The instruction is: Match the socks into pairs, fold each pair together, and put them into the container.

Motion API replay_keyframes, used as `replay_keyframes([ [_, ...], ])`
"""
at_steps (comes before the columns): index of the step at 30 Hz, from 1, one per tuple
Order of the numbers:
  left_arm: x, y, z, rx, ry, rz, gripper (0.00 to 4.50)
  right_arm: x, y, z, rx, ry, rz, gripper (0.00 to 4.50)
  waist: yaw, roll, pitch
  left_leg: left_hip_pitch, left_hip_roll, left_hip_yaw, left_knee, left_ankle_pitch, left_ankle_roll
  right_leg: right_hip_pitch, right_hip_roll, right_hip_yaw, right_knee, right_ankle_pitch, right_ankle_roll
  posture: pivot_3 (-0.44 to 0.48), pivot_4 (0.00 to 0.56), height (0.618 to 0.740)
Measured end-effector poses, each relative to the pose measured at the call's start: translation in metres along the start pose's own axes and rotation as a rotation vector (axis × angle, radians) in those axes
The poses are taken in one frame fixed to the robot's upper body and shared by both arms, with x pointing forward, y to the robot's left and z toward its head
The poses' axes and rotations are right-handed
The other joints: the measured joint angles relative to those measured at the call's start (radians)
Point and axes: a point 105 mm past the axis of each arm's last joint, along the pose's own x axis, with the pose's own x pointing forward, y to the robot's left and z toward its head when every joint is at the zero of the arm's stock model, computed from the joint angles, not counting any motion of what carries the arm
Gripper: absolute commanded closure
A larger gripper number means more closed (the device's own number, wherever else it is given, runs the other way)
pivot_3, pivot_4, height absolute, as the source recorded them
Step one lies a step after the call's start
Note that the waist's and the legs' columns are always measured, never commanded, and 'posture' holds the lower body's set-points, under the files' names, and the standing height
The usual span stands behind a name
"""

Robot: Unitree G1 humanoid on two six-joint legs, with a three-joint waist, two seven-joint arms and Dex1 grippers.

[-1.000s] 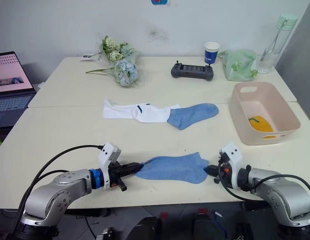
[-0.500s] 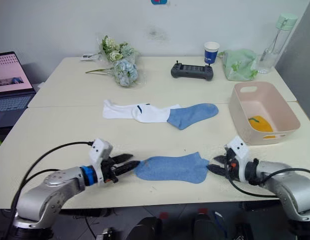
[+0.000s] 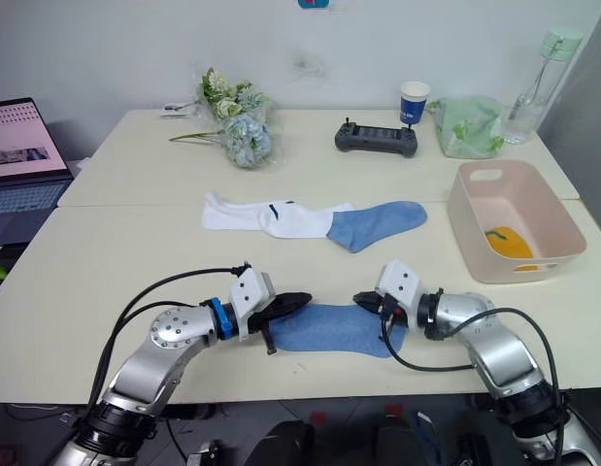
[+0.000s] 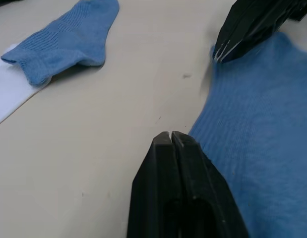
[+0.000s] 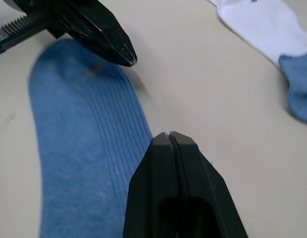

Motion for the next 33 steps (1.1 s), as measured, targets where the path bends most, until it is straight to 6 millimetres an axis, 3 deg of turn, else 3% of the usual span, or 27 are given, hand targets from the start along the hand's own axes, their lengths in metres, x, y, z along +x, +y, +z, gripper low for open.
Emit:
replay_keyframes([
  [2,-0.002,-0.001,-0.006,0.005,-0.003,0.018,4.49,-0.004,0.003,-0.014,-0.003,0.016,-0.016,4.5,0.0,0.0,0.0,0.0,0.0,-0.001,0.0,0.0,0.0,0.0,0.0,0.0,0.0,0.0,0.0,0.0,0.15,0.74],
  [7,-0.01,-0.001,-0.013,-0.019,-0.002,0.051,4.49,-0.021,0.002,-0.026,-0.014,0.02,-0.055,4.5,0.001,0.001,-0.001,0.008,0.0,-0.001,-0.001,0.0,0.0,0.008,0.0,0.0,-0.001,0.0,0.0,0.0,0.15,0.74],
  [13,-0.024,0.002,-0.02,-0.172,-0.017,0.079,4.49,-0.039,-0.006,-0.032,0.048,0.031,-0.093,4.5,-0.002,0.001,-0.001,0.017,0.001,0.001,-0.008,0.0,0.001,0.012,0.001,0.002,-0.002,0.0,0.0,0.0,0.15,0.74],
  [16,-0.027,0.003,-0.016,-0.268,-0.033,0.075,4.49,-0.04,-0.008,-0.029,0.081,0.022,-0.083,4.5,-0.002,0.0,-0.001,0.016,0.001,0.001,-0.008,0.0,0.0,0.012,0.001,0.002,-0.002,0.0,0.0,0.0,0.15,0.74],
  [19,-0.032,0.011,0.0,-0.308,-0.074,0.081,4.5,-0.032,-0.016,-0.001,0.081,-0.054,-0.064,4.13,-0.003,0.0,-0.001,0.016,0.001,0.0,-0.008,0.0,0.0,0.012,0.001,0.001,-0.002,0.0,0.0,0.0,0.15,0.74],
  [24,-0.046,0.033,0.025,-0.257,-0.126,0.119,3.35,-0.015,-0.04,0.041,0.006,-0.136,-0.114,2.69,-0.002,0.0,-0.001,0.016,0.001,0.0,-0.009,0.0,0.0,0.011,0.001,0.001,-0.002,0.0,0.0,0.0,0.15,0.74],
  [30,-0.042,0.057,0.058,-0.237,-0.22,0.173,1.44,0.03,-0.065,0.047,-0.026,-0.075,-0.202,0.62,-0.003,0.0,-0.001,0.015,0.001,0.001,-0.008,0.0,0.0,0.01,0.001,0.001,-0.002,0.0,0.0,0.0,0.15,0.74],
  [33,-0.04,0.06,0.065,-0.231,-0.246,0.19,0.5,0.058,-0.069,0.048,-0.062,-0.051,-0.211,0.6,-0.007,0.0,-0.001,0.015,0.001,0.001,-0.009,0.0,0.0,0.009,0.001,0.001,-0.002,0.0,0.0,0.0,0.15,0.74],
])
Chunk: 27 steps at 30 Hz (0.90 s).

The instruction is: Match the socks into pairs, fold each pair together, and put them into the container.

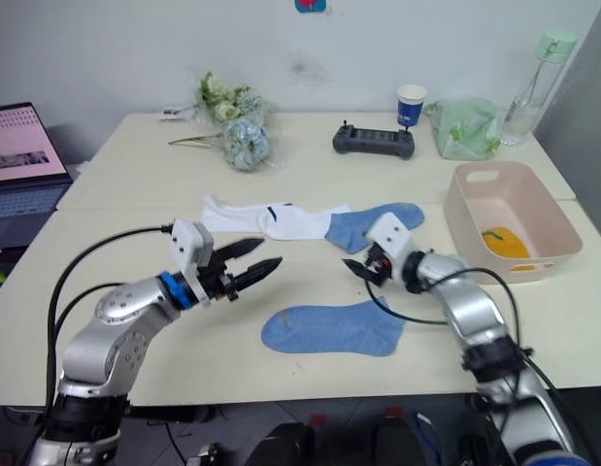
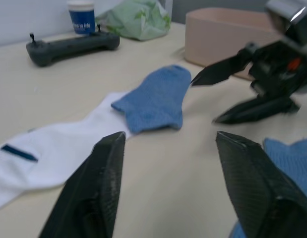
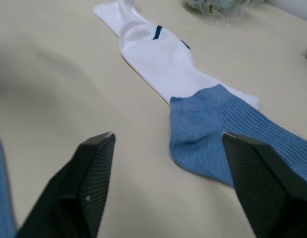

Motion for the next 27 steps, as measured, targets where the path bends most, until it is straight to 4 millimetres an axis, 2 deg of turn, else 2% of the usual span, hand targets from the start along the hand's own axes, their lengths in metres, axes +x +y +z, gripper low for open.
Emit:
replay_keyframes([
  [1,0.0,-0.001,-0.001,-0.005,0.002,0.005,0.19,0.009,-0.001,-0.002,-0.012,0.017,-0.014,0.6,-0.004,0.0,0.0,0.0,0.0,0.0,0.0,0.0,0.0,-0.001,0.0,0.0,0.0,0.0,0.0,0.0,0.15,0.74],
  [2,0.0,-0.003,-0.002,-0.009,0.005,0.008,0.06,0.016,-0.002,-0.005,-0.016,0.03,-0.027,0.6,-0.008,0.0,0.0,-0.001,0.0,0.001,0.0,0.0,0.0,-0.001,0.0,0.001,0.0,0.0,0.0,0.0,0.15,0.74],
  [5,-0.001,-0.005,-0.002,-0.016,0.01,0.02,0.06,0.03,-0.004,-0.012,-0.059,0.082,-0.037,0.6,-0.016,0.0,0.0,-0.001,0.0,0.0,0.0,0.0,0.0,-0.002,0.0,0.001,0.001,0.0,0.0,0.0,0.15,0.74],
  [6,-0.002,-0.005,-0.003,-0.02,0.013,0.024,0.0,0.033,-0.005,-0.015,-0.079,0.096,-0.043,0.89,-0.017,0.0,0.0,-0.001,0.0,0.0,0.0,0.0,0.0,-0.002,0.0,0.0,0.001,0.0,0.0,0.0,0.15,0.74],
  [7,-0.003,-0.005,-0.004,-0.024,0.016,0.027,0.0,0.036,-0.006,-0.016,-0.085,0.103,-0.049,0.99,-0.017,0.0,0.0,-0.001,0.0,0.0,0.0,0.0,0.0,-0.002,0.0,0.0,0.001,0.0,0.0,0.0,0.15,0.74],
  [11,-0.008,-0.006,-0.009,-0.033,0.029,0.047,0.0,0.043,-0.009,-0.014,-0.128,0.108,-0.058,2.12,-0.019,0.0,0.0,-0.001,0.0,0.0,0.0,0.0,0.0,-0.002,0.0,0.001,0.001,0.0,0.0,0.0,0.15,0.74],
  [17,-0.009,-0.005,-0.008,-0.025,0.025,0.07,0.0,0.043,-0.01,-0.016,-0.137,0.107,-0.047,4.33,-0.021,0.0,0.0,-0.001,0.0,0.0,0.0,0.0,0.0,-0.003,0.0,0.001,0.001,0.0,0.0,0.0,0.15,0.74],
  [22,-0.011,-0.005,-0.011,-0.037,0.035,0.077,0.0,0.038,-0.006,-0.015,-0.106,0.077,0.007,4.42,-0.021,0.0,0.0,-0.001,0.0,0.0,0.0,0.0,0.0,-0.003,0.0,0.001,0.001,0.0,0.0,0.0,0.15,0.74],
  [27,-0.018,0.002,-0.019,-0.199,0.083,0.113,0.0,0.024,0.043,0.008,-0.065,-0.074,0.279,4.42,-0.022,0.0,0.0,-0.001,0.001,0.0,0.0,0.0,0.0,-0.003,0.0,0.001,0.001,0.0,0.0,0.0,0.15,0.74],
])
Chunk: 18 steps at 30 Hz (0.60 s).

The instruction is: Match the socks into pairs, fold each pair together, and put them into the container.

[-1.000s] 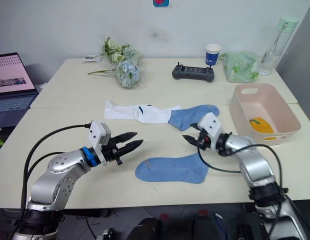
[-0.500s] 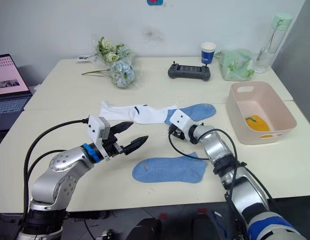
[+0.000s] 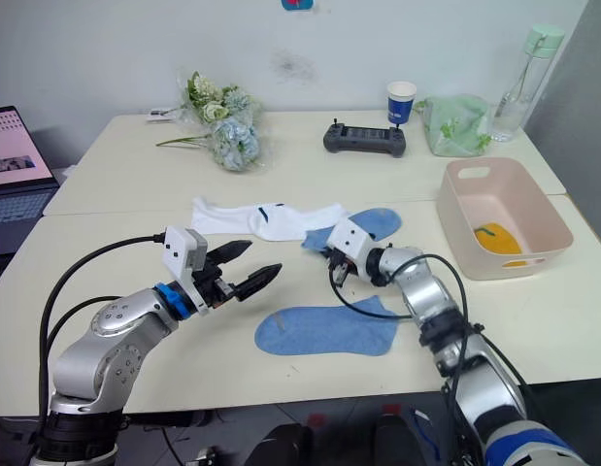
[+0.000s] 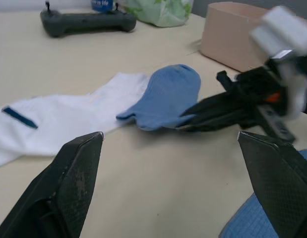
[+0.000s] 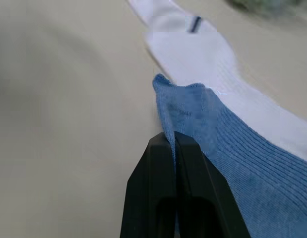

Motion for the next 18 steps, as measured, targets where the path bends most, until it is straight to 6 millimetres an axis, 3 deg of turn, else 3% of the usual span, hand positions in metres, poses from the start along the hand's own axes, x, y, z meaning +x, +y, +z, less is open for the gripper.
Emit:
replay_keyframes([
  [5,-0.003,0.001,-0.016,-0.148,0.092,-0.006,0.0,-0.001,0.044,0.027,0.026,-0.088,0.222,4.42,0.001,0.0,0.0,0.0,0.0,-0.001,0.0,0.0,0.0,0.0,0.0,0.0,0.0,0.0,0.0,0.0,0.15,0.74],
  [11,-0.006,-0.011,-0.027,-0.195,0.147,-0.064,0.0,0.001,0.047,0.032,0.03,-0.089,0.219,4.42,0.004,0.0,0.0,0.0,0.0,-0.001,0.0,0.0,0.0,0.0,0.0,0.0,0.0,0.0,0.0,0.0,0.15,0.74],
  [18,-0.017,-0.011,-0.012,0.302,0.192,-0.174,0.0,-0.006,0.039,0.026,0.058,-0.061,0.192,4.42,0.007,0.001,0.0,0.0,0.0,0.0,-0.001,0.0,0.0,-0.001,0.0,0.001,-0.001,0.0,0.0,0.0,0.15,0.74],
])
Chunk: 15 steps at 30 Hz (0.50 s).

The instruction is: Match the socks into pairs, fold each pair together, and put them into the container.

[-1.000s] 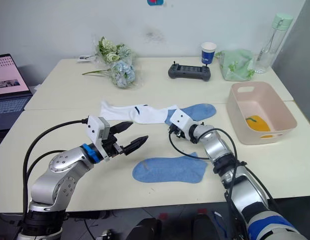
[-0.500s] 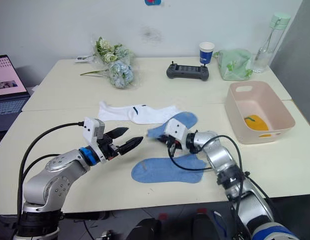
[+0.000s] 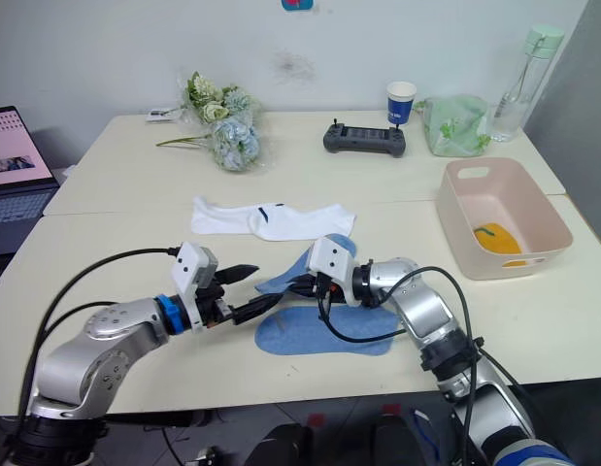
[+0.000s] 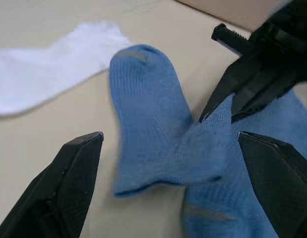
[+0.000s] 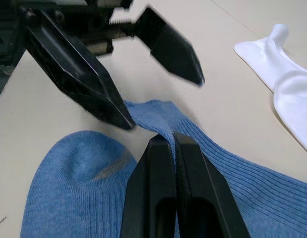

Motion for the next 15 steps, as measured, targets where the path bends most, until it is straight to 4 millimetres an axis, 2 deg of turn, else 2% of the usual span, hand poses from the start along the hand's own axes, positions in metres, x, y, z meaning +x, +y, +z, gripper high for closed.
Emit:
replay_keyframes([
  [2,-0.003,0.001,-0.003,0.119,0.036,-0.029,0.0,-0.001,0.0,0.0,0.003,-0.001,-0.001,4.42,0.001,0.0,0.0,0.0,0.0,0.0,0.0,0.0,0.0,0.0,0.0,0.0,0.0,0.0,0.0,0.0,0.15,0.74],
  [5,0.001,0.002,-0.012,0.191,0.067,-0.057,0.0,0.0,0.0,0.001,0.01,-0.009,0.003,4.42,0.003,0.0,0.0,0.0,0.0,0.0,0.0,0.0,0.0,0.0,0.0,0.0,0.0,0.0,0.0,0.0,0.15,0.74],
  [6,0.003,0.003,-0.013,0.206,0.067,-0.065,0.17,0.001,0.0,0.001,0.014,-0.011,0.003,4.47,0.003,0.0,0.0,0.0,0.0,0.0,0.0,0.0,0.0,0.0,0.0,0.0,0.0,0.0,0.0,0.0,0.15,0.74],
  [9,0.012,0.002,-0.011,0.263,0.047,-0.085,0.85,0.002,0.002,0.003,0.028,-0.02,0.008,4.5,0.003,0.0,0.0,-0.001,0.0,0.0,0.0,0.0,0.0,0.0,0.0,0.0,0.0,0.0,0.0,0.0,0.15,0.74],
  [15,0.024,-0.002,-0.01,0.301,0.026,-0.109,2.76,0.002,0.002,0.003,0.033,-0.017,0.009,4.5,-0.001,0.0,0.0,-0.001,0.0,0.0,0.0,0.0,0.0,-0.001,0.0,0.0,0.001,0.0,0.0,0.0,0.15,0.74],
])
